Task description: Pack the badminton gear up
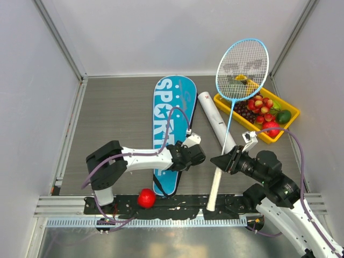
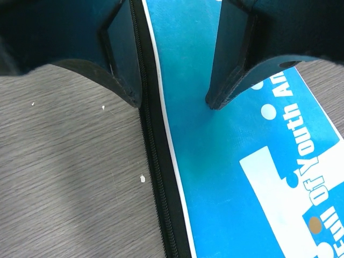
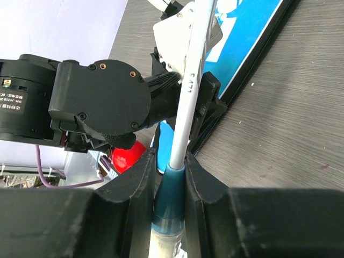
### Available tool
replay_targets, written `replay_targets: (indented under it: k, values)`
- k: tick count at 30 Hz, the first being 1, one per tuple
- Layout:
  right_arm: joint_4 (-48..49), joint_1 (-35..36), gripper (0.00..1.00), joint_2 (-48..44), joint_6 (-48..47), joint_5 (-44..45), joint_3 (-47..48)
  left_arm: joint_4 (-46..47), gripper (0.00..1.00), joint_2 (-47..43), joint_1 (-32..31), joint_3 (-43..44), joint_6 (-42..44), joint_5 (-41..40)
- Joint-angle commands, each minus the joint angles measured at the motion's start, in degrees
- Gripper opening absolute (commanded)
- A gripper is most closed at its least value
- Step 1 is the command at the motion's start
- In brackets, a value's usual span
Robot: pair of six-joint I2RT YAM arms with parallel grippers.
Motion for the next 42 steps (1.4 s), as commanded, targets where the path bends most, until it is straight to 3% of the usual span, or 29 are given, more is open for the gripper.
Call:
replay_targets:
  k: [1,3,6,11,23,31,42]
  values:
    - [4.1,-0.1,0.05,-0.51,-0.4,0.33,-0.12,-0.38,0.57,0.14,-0.35,1.3,-0.66,-2.18]
    - [4.45,-0.1,0.05,-0.68,-0.05,0.07,-0.21,-0.99,0.55,0.57,-0.35,1.48,-0.83,-2.61]
    - [4.63,-0.1,0.05,-0.86,-0.05,0.24,-0.47,-1.88,0.44,1.28,-0.35,1.83,-1.36,-3.05]
    - [5.86,-0.1,0.05,-0.6,0.56,-0.63,-2.13,-2.75,0.0,-0.21,-0.18,2.09,-3.29,-4.9]
    - [11.93,-0.1,0.05,3.8,4.69,-11.0,-7.85,3.92,0.0,-13.74,6.5,-3.09,-5.58,3.0]
    - [4.55,-0.1,0.05,0.46,6.1,-12.23,-9.25,7.78,0.0,-19.46,12.3,-6.69,-8.66,6.7]
    - [2.87,-0.19,0.05,-2.44,11.19,-19.35,-15.23,11.13,0.0,-24.11,15.2,-8.89,-11.56,11.01]
